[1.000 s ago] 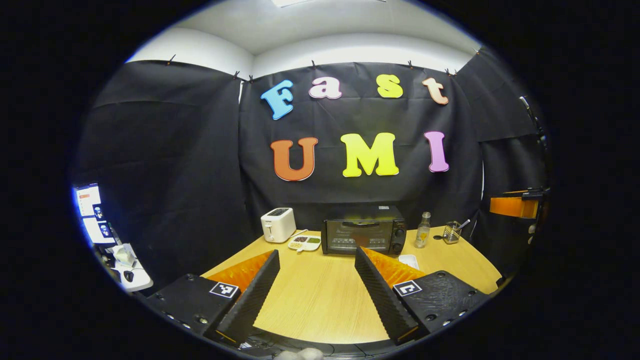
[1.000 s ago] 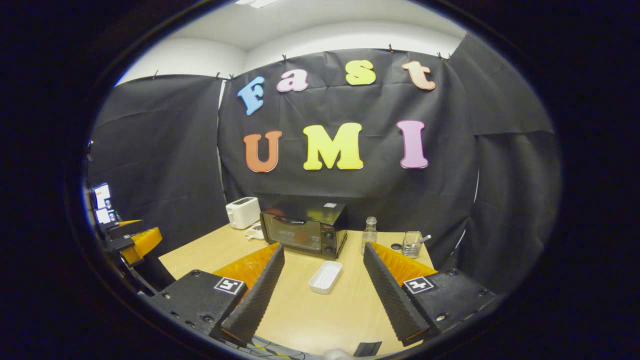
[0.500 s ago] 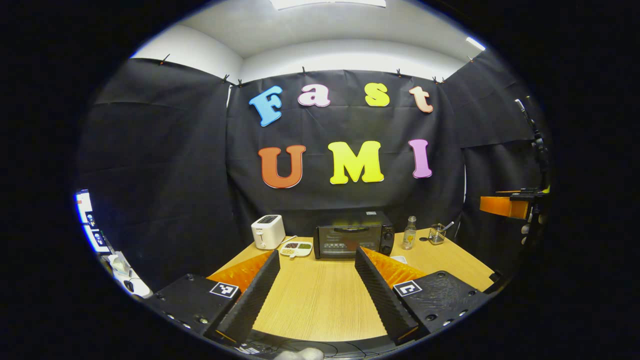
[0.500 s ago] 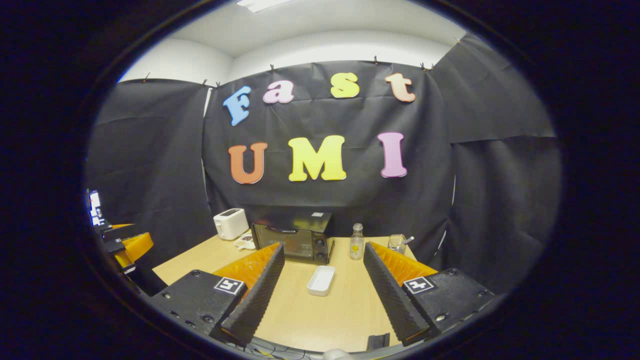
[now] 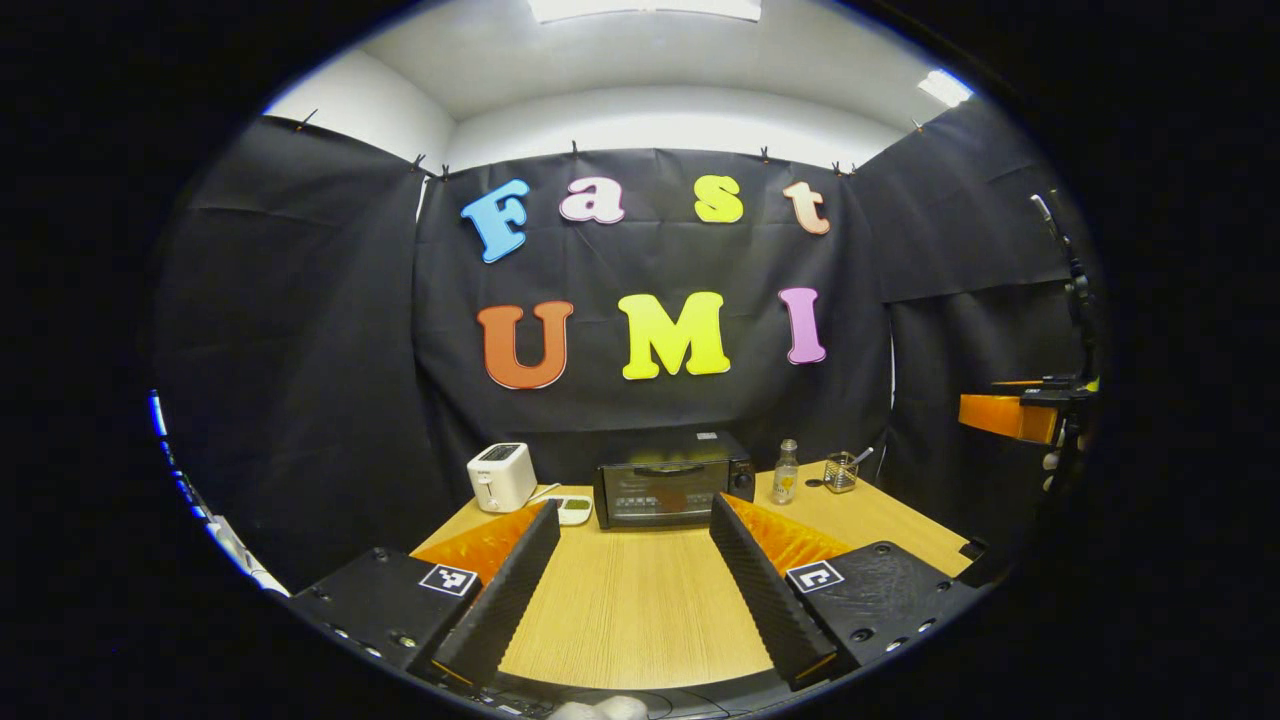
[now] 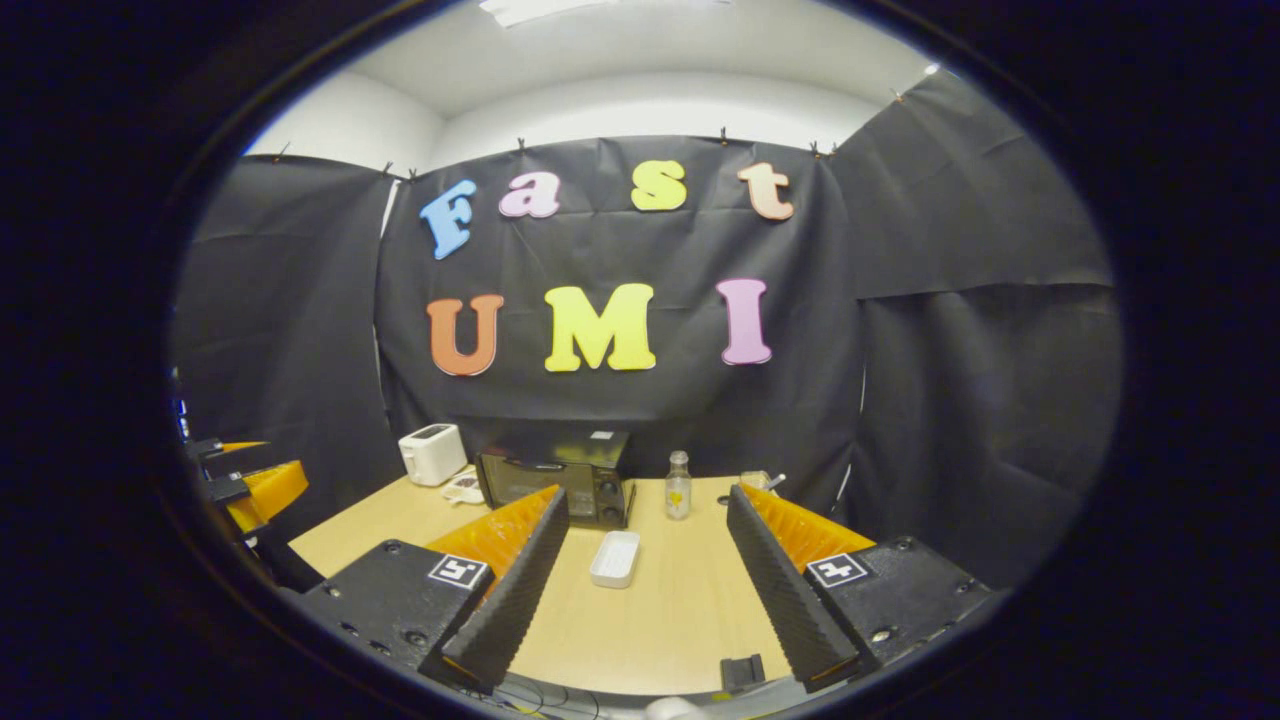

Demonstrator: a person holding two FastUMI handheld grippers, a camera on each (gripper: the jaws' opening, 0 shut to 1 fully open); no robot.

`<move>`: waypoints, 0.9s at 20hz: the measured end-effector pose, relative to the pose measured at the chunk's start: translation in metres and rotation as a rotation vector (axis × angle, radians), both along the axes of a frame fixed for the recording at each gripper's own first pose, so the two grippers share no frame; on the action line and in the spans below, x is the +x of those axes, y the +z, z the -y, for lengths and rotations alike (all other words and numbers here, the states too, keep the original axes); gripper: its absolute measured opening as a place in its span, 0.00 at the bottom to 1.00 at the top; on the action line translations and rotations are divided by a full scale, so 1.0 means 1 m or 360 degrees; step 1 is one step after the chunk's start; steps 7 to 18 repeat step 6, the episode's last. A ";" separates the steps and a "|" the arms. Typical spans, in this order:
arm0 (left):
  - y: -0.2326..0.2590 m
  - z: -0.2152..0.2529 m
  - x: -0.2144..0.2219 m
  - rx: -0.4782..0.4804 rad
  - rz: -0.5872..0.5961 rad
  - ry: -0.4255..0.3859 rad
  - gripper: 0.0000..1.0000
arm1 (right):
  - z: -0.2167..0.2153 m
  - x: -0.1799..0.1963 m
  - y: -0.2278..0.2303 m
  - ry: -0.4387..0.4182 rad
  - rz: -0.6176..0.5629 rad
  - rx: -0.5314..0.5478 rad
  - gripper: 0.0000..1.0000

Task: Open the electric oven with the left hand, put the food in, and close the electric oven.

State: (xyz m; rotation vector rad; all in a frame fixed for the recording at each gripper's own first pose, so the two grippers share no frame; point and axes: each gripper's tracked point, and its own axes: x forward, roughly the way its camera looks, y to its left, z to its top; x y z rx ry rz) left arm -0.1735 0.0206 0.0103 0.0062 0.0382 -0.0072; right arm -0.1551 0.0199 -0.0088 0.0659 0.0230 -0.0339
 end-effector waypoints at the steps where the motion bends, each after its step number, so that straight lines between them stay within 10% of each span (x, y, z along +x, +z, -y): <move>1: 0.003 0.002 0.000 -0.0004 0.0012 -0.0015 0.96 | 0.000 -0.002 0.000 -0.0009 -0.0004 0.0000 0.96; 18: 0.006 0.013 0.003 -0.0016 0.0024 -0.0083 0.97 | 0.015 -0.015 0.006 -0.0090 0.0022 0.0010 1.00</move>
